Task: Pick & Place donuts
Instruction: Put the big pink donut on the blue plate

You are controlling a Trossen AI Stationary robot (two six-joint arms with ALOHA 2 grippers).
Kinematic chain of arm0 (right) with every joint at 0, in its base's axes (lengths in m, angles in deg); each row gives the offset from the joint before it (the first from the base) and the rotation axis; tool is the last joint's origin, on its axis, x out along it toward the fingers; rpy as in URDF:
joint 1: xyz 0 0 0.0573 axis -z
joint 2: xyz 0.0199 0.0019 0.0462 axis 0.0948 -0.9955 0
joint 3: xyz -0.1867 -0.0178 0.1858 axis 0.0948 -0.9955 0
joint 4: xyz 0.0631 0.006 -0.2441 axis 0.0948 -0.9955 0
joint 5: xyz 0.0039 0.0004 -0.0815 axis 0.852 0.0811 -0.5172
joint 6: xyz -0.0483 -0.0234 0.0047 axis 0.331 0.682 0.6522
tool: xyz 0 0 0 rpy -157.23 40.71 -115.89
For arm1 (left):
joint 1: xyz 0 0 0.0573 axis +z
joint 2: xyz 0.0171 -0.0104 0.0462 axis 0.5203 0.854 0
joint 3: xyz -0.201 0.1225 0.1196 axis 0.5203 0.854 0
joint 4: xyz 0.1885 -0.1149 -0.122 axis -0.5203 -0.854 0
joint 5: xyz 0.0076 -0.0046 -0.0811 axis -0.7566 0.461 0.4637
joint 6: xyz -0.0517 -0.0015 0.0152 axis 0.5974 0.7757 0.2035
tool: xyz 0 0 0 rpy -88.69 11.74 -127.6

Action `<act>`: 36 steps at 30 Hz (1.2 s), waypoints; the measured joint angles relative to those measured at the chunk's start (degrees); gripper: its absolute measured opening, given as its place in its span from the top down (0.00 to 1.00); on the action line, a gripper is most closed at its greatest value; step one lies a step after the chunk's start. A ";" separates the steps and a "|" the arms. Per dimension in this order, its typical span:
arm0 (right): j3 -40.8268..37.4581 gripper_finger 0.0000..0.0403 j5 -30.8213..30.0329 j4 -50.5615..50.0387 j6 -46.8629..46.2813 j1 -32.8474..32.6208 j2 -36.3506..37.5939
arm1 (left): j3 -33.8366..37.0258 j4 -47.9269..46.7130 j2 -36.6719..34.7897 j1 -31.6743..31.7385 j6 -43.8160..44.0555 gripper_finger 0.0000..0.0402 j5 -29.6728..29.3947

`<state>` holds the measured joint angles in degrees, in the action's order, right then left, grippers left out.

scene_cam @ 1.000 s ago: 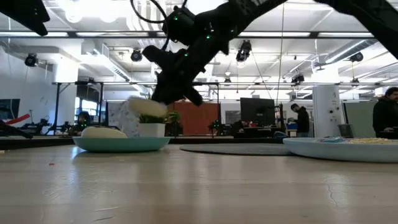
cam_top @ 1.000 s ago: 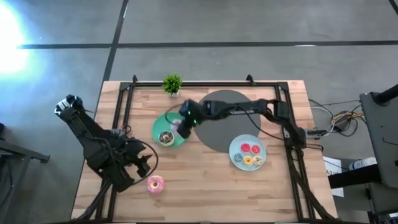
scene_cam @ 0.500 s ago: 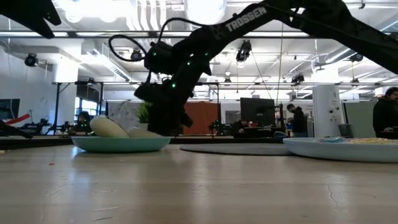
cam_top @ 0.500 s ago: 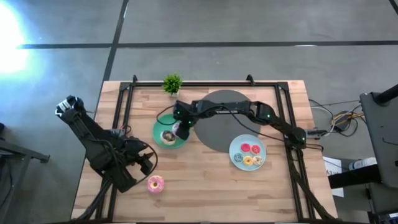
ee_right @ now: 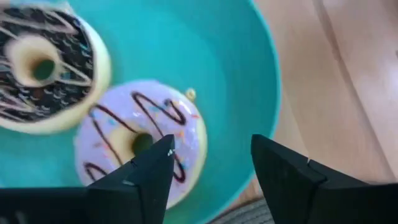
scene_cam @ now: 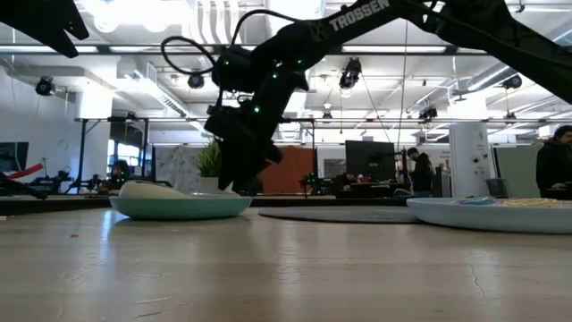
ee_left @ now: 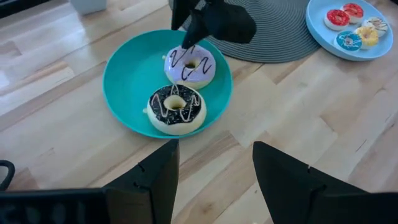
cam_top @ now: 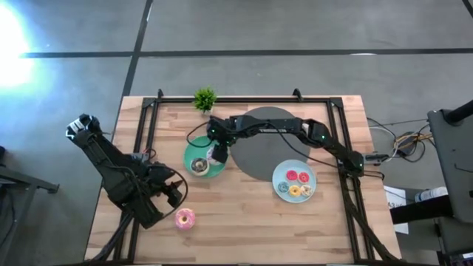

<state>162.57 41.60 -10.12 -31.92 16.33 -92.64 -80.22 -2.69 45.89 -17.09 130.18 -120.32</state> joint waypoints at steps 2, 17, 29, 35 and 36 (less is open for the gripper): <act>-0.05 0.48 0.01 -0.81 0.70 -0.16 0.25 | 0.00 -0.33 0.00 0.00 -0.02 0.56 0.01; -16.53 0.47 0.30 4.71 9.47 -6.37 16.54 | 3.73 6.93 0.00 -0.04 -9.89 0.56 6.69; -47.57 0.47 -5.85 20.05 -4.34 -12.39 38.45 | 13.38 31.36 4.32 0.02 -27.25 0.56 20.84; -52.26 0.47 -7.48 21.01 -9.18 -13.99 41.61 | 17.64 42.33 6.96 0.41 -35.14 0.56 27.19; -52.75 0.47 -7.48 21.35 -9.62 -14.18 41.82 | 18.10 42.99 7.35 0.54 -35.17 0.56 27.34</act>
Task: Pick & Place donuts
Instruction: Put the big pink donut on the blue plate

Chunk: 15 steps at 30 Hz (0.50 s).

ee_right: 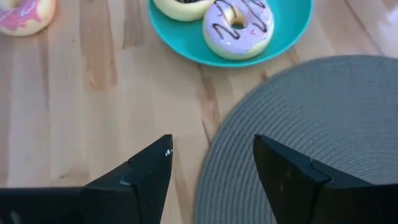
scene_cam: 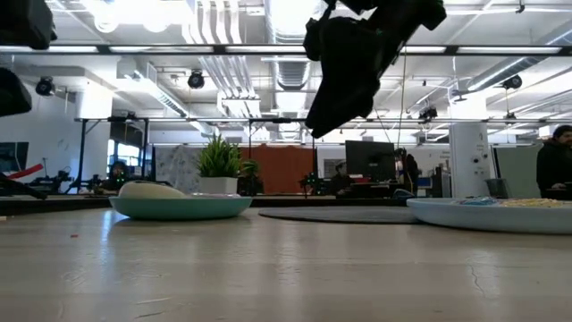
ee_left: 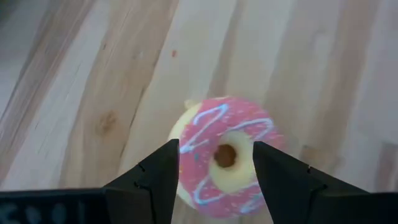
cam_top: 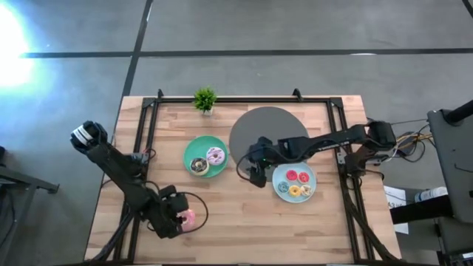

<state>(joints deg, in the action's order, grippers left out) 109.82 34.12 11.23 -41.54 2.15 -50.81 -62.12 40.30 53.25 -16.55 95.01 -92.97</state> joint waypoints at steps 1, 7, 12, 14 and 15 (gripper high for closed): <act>-0.33 0.47 -0.02 0.04 -0.38 -0.25 0.26 | 0.29 0.15 0.46 0.20 0.02 0.56 0.15; -1.97 0.47 0.00 0.33 -0.51 -1.07 0.53 | 1.50 0.12 2.59 1.62 0.08 0.56 0.69; -3.03 0.47 0.02 0.54 -0.31 -1.25 0.53 | 1.52 0.55 5.69 2.43 -1.98 0.56 5.73; -3.28 0.47 0.02 0.58 -0.29 -1.23 0.53 | 1.53 1.09 6.87 2.91 -1.97 0.56 8.06; -3.34 0.47 0.02 0.57 -0.30 -1.21 0.53 | 1.50 1.37 7.36 3.24 -1.85 0.56 8.81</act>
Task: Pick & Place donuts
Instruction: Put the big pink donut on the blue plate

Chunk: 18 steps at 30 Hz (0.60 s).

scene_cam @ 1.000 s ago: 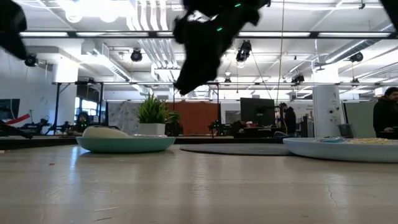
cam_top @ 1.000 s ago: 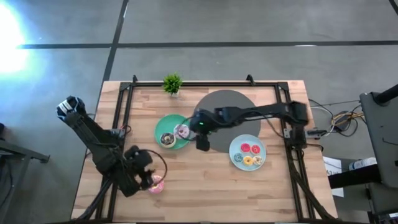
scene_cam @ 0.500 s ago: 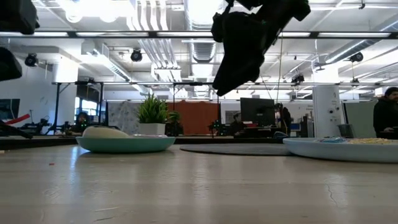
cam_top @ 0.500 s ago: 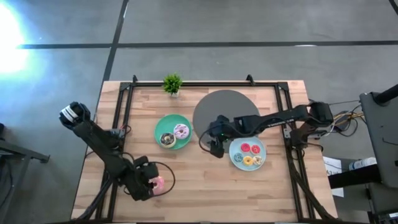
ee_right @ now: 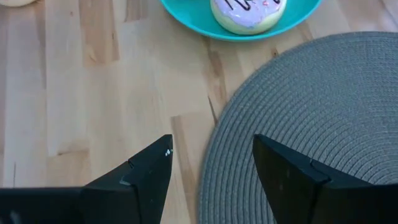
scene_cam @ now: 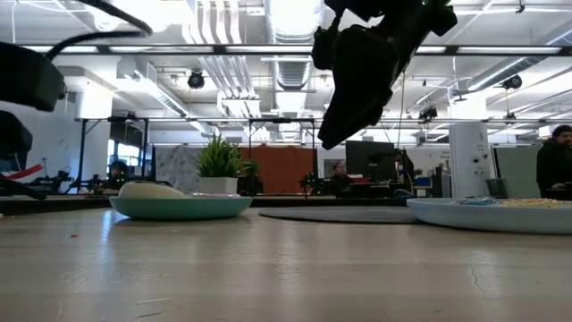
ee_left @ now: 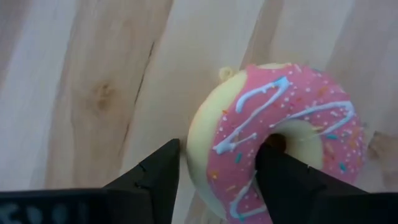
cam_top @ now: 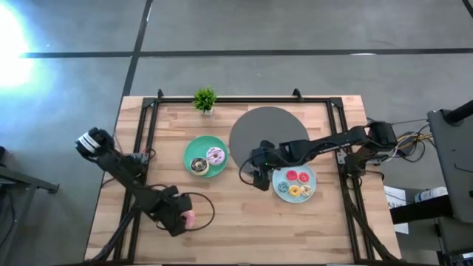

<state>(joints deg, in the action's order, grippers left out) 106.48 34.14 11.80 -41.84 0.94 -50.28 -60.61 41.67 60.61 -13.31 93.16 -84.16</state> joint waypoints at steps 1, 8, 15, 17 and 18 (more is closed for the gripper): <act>0.00 0.47 0.00 0.00 0.00 0.00 0.00 | 0.00 0.20 0.38 0.31 0.39 0.58 0.37; -0.05 0.47 -0.84 -0.07 -0.04 0.00 2.14 | -0.22 0.07 -2.32 5.61 1.42 0.88 -3.09; -1.16 0.47 -5.92 -0.58 -0.65 0.25 7.89 | -0.22 -2.86 -14.10 16.45 -0.37 0.98 -16.40; -1.70 0.47 -6.01 -0.49 -1.78 0.61 9.10 | -0.22 -5.79 -17.39 21.13 -2.37 0.98 -20.13; -2.17 0.47 -5.97 -0.42 -2.62 0.83 9.57 | -0.22 -6.84 -18.55 23.96 -3.91 0.98 -21.05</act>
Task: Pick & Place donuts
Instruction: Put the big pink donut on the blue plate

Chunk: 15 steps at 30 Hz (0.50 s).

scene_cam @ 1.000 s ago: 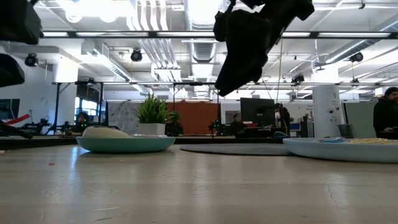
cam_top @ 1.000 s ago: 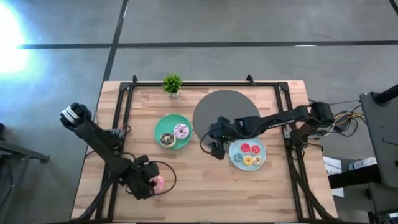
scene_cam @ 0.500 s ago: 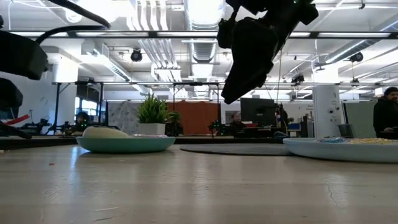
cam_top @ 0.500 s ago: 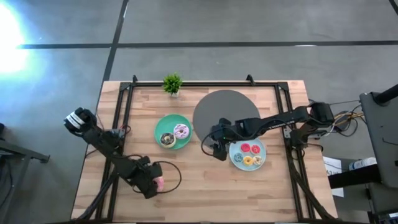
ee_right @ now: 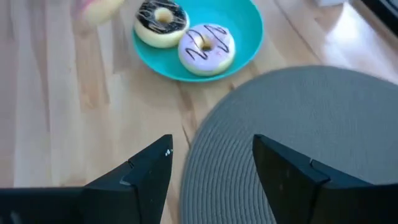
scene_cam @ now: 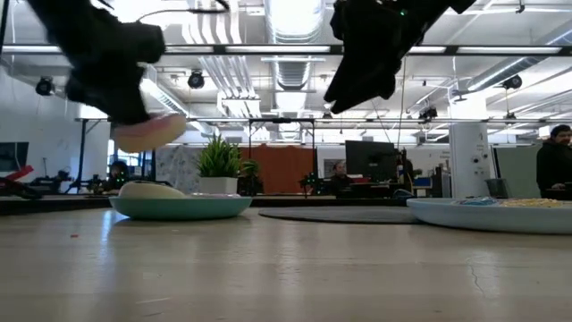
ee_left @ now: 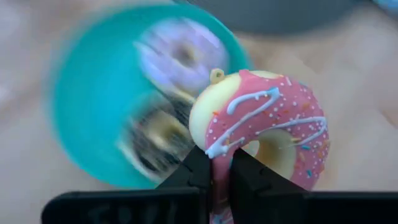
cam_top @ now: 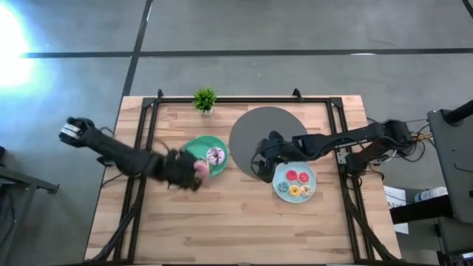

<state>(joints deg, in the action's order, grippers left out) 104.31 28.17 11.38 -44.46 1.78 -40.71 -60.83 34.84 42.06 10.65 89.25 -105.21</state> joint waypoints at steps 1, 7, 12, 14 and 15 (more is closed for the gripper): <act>-0.60 0.47 -0.02 -0.16 -0.85 0.02 0.32 | 0.00 -0.39 -0.91 3.12 -1.86 0.98 -0.56; -3.80 0.47 -0.01 -0.06 -4.77 -0.15 0.58 | 0.13 1.42 -0.73 23.84 -18.11 0.98 -0.99; -5.11 0.47 -0.26 0.35 -6.42 -1.01 0.32 | 0.13 2.65 4.09 32.30 -29.31 0.98 1.82; -5.31 0.47 -1.37 0.52 -6.61 -1.40 0.60 | 0.22 2.76 5.97 33.00 -30.42 0.98 2.92; -5.33 0.47 -1.71 0.55 -6.68 -1.45 0.74 | 0.21 3.21 6.92 32.99 -30.83 0.98 3.33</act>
<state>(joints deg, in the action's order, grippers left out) 98.98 26.46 11.93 -51.14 0.33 -39.97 -60.62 38.04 48.98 43.64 58.42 -101.88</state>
